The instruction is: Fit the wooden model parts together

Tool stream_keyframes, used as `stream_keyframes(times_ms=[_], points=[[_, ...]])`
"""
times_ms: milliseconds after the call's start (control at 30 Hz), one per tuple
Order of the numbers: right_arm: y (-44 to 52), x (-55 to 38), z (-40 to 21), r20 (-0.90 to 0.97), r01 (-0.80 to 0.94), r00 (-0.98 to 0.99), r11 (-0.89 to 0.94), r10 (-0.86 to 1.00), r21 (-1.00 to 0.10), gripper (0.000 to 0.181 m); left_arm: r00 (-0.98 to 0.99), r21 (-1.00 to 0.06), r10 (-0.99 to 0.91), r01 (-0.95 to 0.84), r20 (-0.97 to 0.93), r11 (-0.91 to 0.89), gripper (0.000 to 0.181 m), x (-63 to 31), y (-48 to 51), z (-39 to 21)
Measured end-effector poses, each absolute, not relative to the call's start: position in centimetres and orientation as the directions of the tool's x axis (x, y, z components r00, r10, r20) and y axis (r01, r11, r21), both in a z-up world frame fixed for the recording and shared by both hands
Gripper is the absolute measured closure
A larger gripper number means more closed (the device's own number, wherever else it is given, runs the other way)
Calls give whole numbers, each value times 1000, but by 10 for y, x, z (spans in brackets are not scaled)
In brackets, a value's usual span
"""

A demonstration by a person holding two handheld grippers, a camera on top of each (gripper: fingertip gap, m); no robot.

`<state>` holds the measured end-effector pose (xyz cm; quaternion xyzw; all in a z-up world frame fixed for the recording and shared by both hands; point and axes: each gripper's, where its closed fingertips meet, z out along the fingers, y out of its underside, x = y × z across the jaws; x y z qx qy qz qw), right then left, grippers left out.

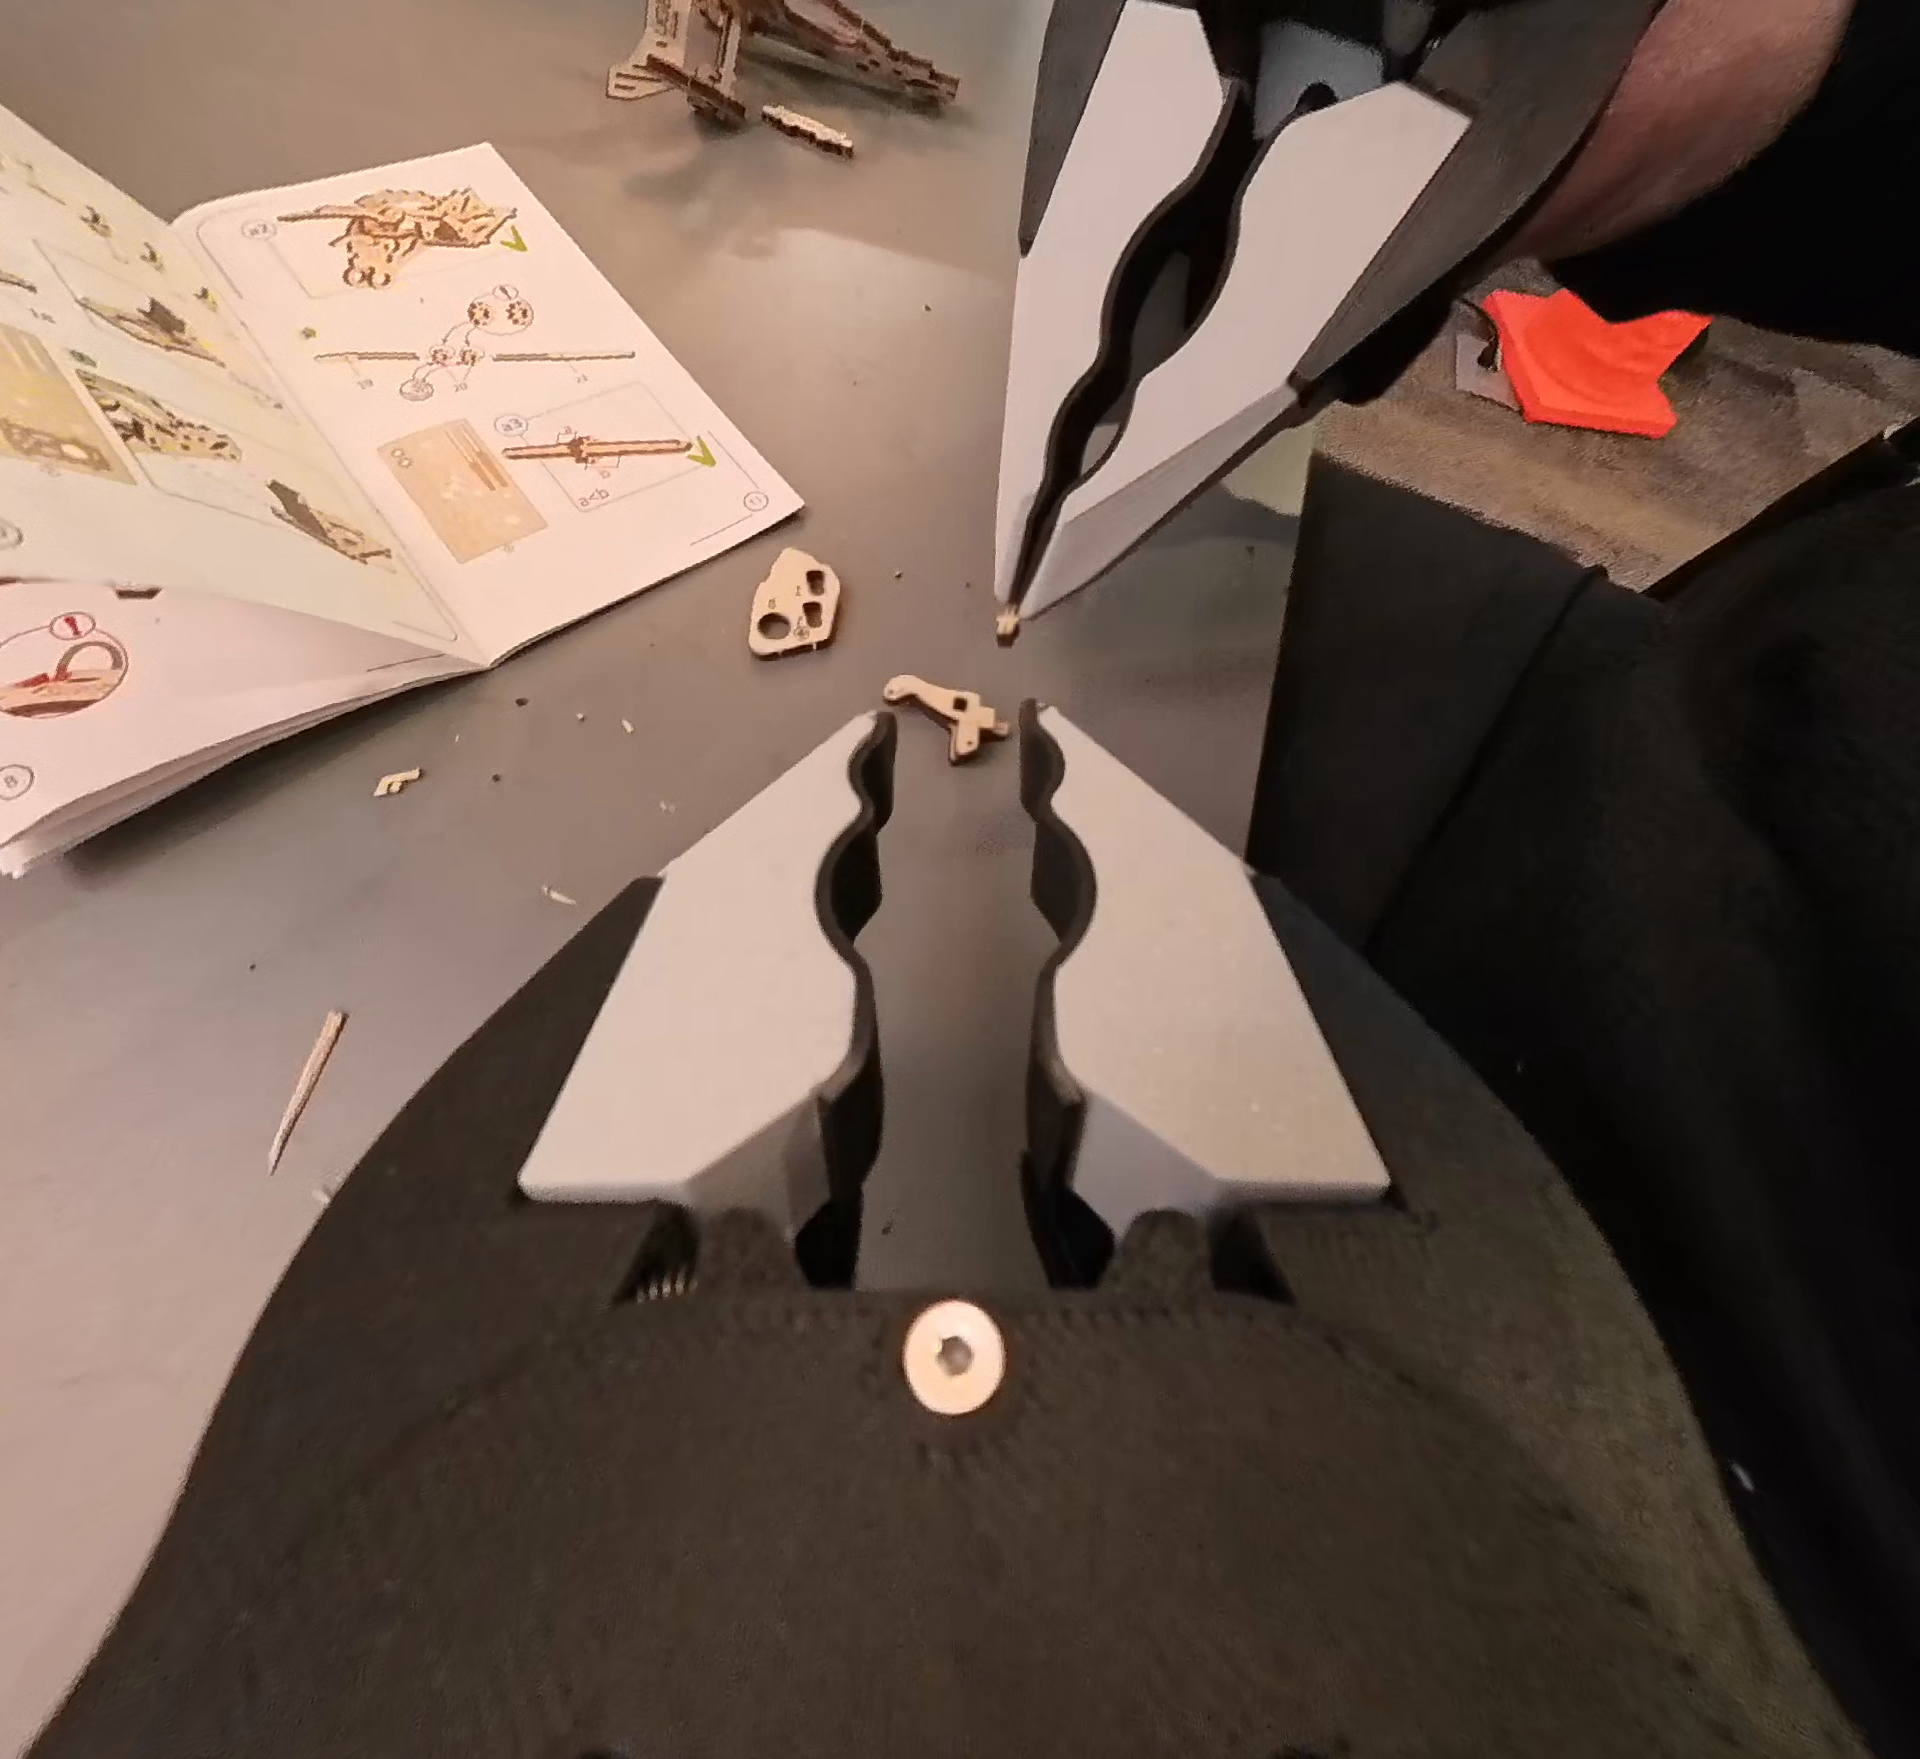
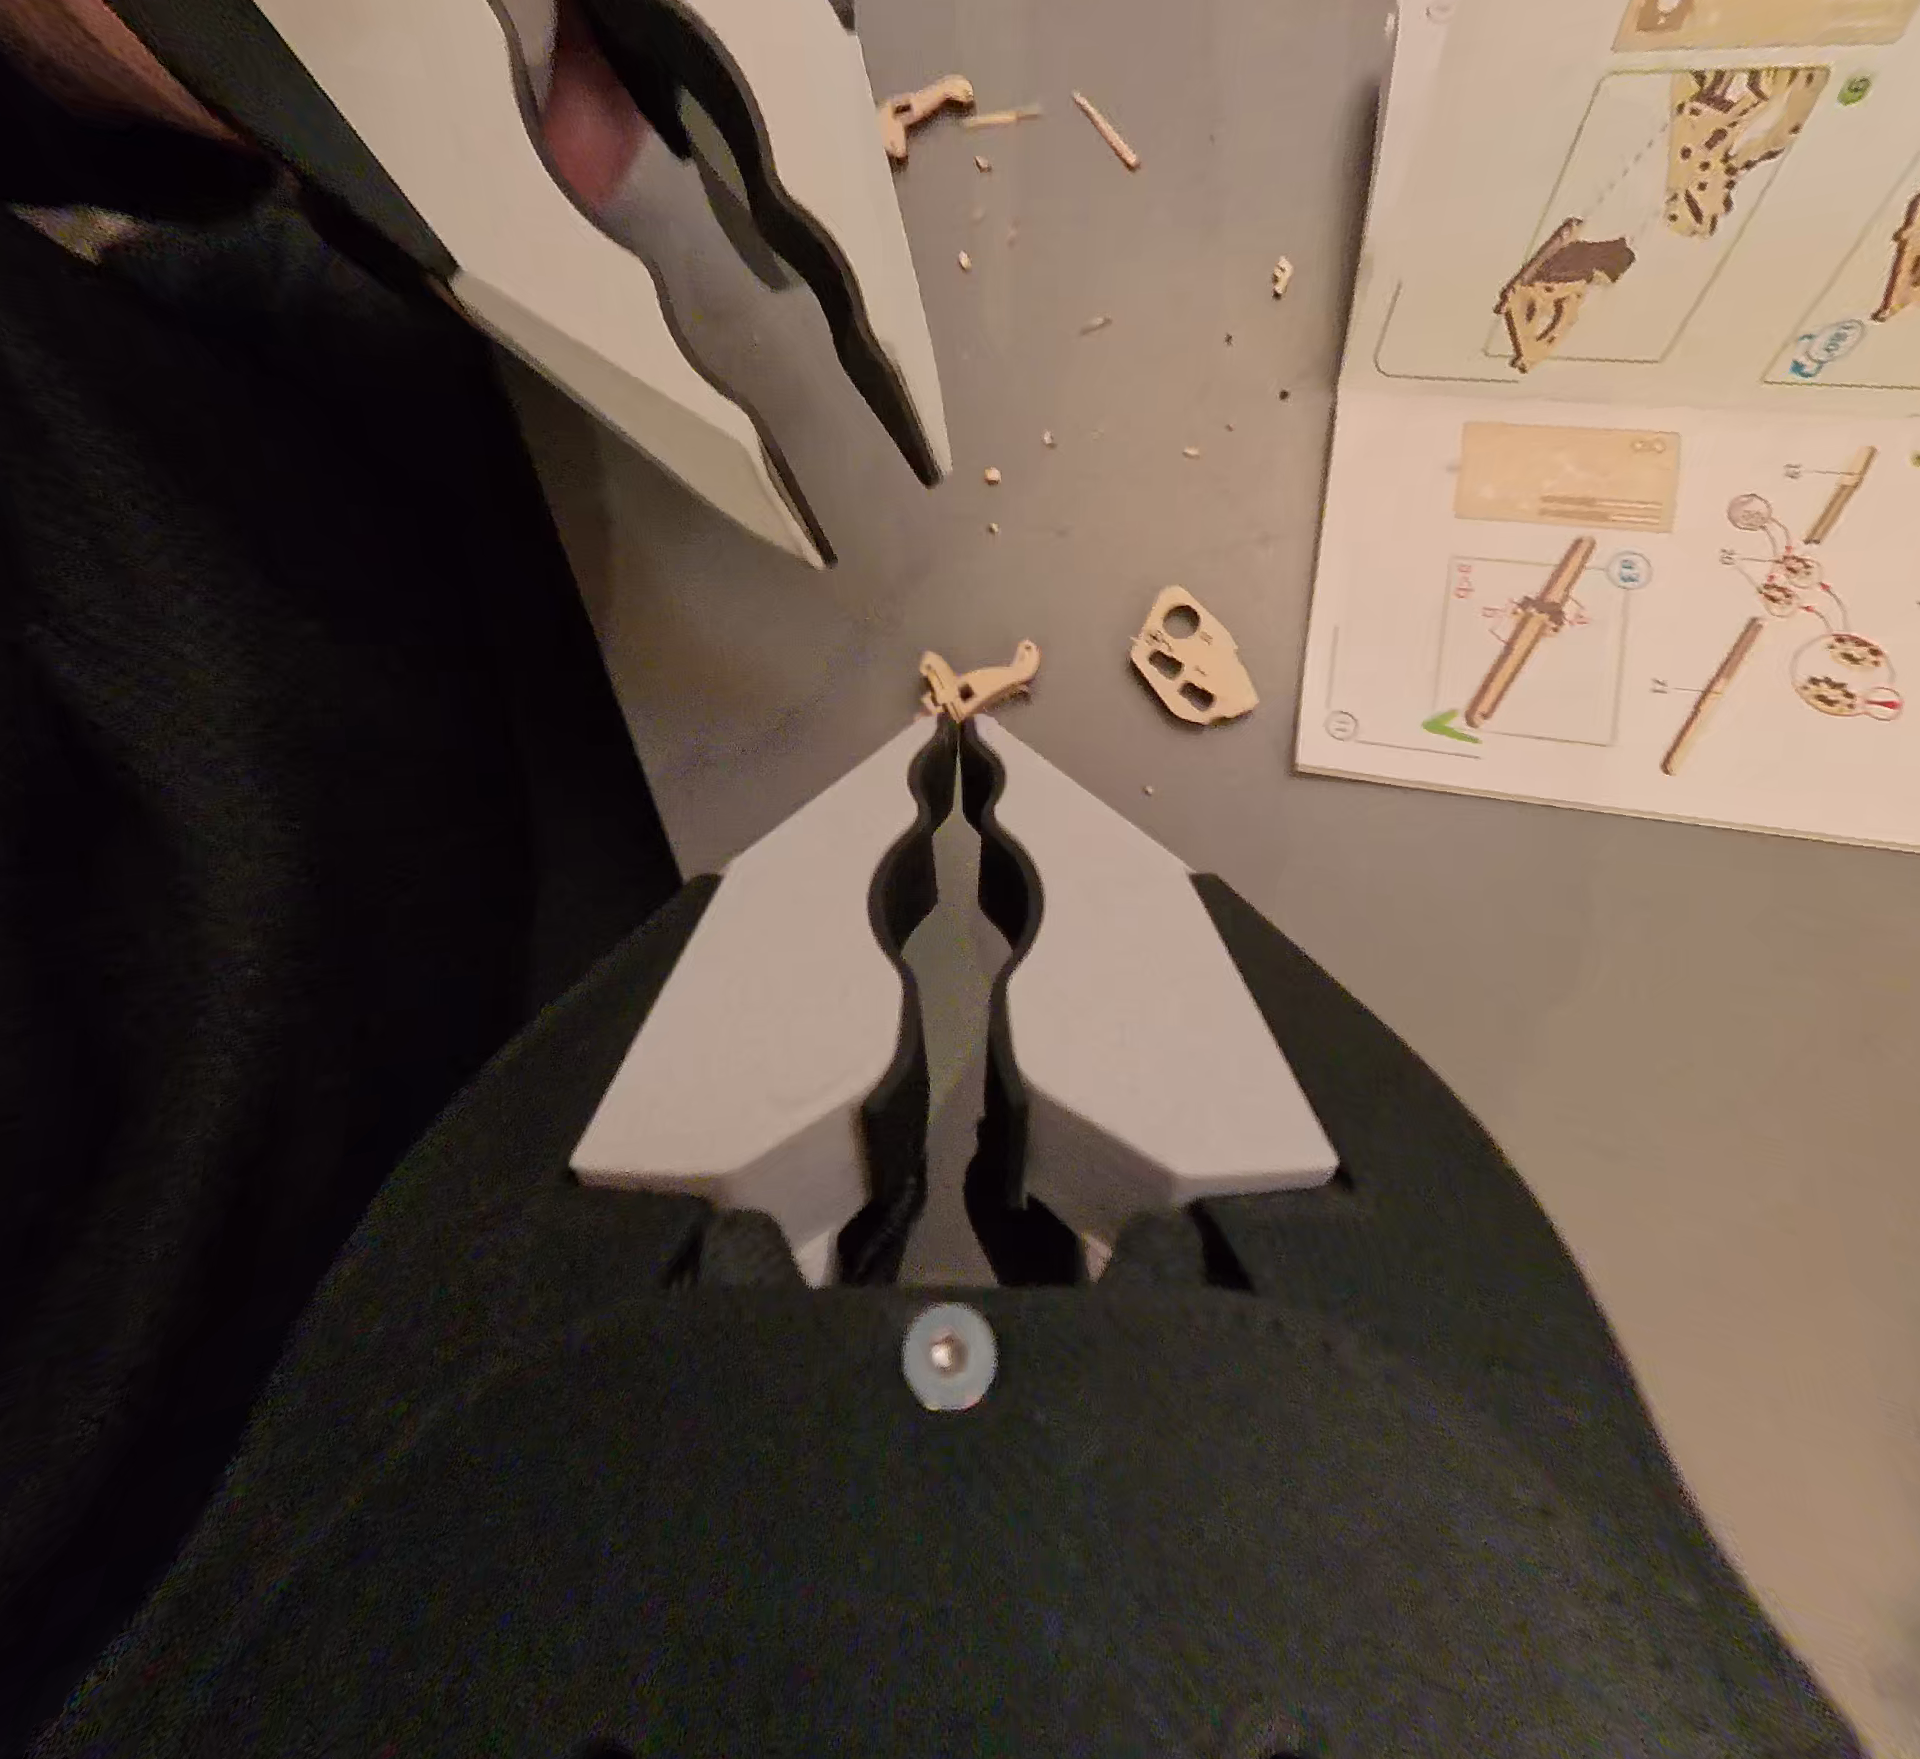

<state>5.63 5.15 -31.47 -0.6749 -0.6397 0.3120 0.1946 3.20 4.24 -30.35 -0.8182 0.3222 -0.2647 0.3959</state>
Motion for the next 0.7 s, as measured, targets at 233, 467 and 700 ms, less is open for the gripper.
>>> stream_keyframes(times_ms=[233,467,700], points=[[42,46,-293,-190,678,-1,-139,982,-721,181,618,-848,-771,-319,153,-424,169,47,38,-292],[34,45,-291,-111,703,-40,-51,993,-709,181,608,-864,-786,-331,112,-379,179,51,35,-285],[31,47,-284,-165,670,-13,-114,986,-734,181,595,-880,-790,-286,147,-379,180,54,32,-277]])
